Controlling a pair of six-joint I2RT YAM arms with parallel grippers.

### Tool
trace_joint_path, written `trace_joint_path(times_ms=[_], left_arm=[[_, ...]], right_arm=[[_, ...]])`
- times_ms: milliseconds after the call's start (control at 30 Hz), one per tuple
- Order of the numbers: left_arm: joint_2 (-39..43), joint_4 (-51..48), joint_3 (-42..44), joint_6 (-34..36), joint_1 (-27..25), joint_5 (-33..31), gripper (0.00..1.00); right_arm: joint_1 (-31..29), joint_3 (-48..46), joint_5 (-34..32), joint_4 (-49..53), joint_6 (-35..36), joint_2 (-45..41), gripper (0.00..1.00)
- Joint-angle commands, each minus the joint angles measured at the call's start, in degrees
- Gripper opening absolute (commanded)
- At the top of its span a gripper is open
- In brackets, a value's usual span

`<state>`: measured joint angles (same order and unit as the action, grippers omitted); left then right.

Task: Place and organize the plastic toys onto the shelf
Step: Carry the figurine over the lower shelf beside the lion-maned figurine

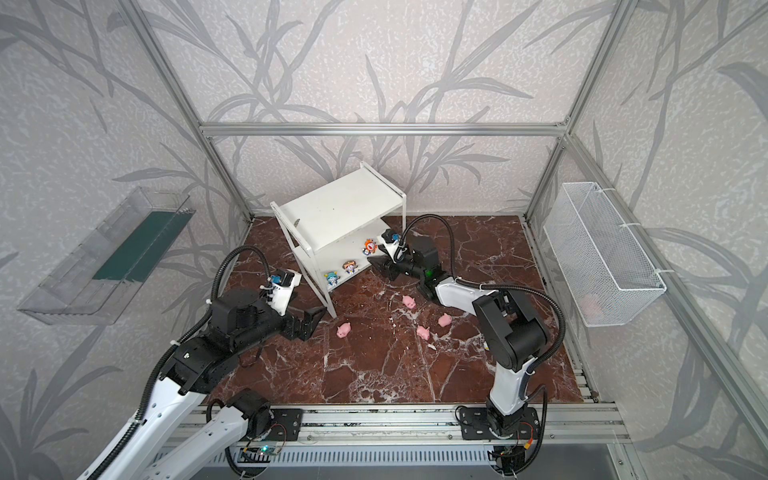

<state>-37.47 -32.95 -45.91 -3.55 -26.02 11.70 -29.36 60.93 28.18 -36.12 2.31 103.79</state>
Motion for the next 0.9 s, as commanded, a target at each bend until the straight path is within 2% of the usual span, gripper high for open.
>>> trace_joint_path(times_ms=[0,233,400,867], left_arm=[[0.21,0.45,0.50,0.65,0.37,0.38,0.99],[0.52,0.52,0.51,0.62,0.44,0.69,0.99],[0.60,0.52,0.50,0.58,0.45,0.88,0.99],[1.34,0.69,0.56,0.48,0.57,1.36,0.99]], right_arm=[[0.62,2.37,0.73,4.93,-6.90,-2.63,0.55],[0.90,6.21,-0.81,8.91,-14.43,-1.21,0.56],[0.74,6.66,-3.90,7.89,-19.85,-0.02,0.54],[-2.13,10.16,-8.70,13.23,-18.81,2.03,0.53]])
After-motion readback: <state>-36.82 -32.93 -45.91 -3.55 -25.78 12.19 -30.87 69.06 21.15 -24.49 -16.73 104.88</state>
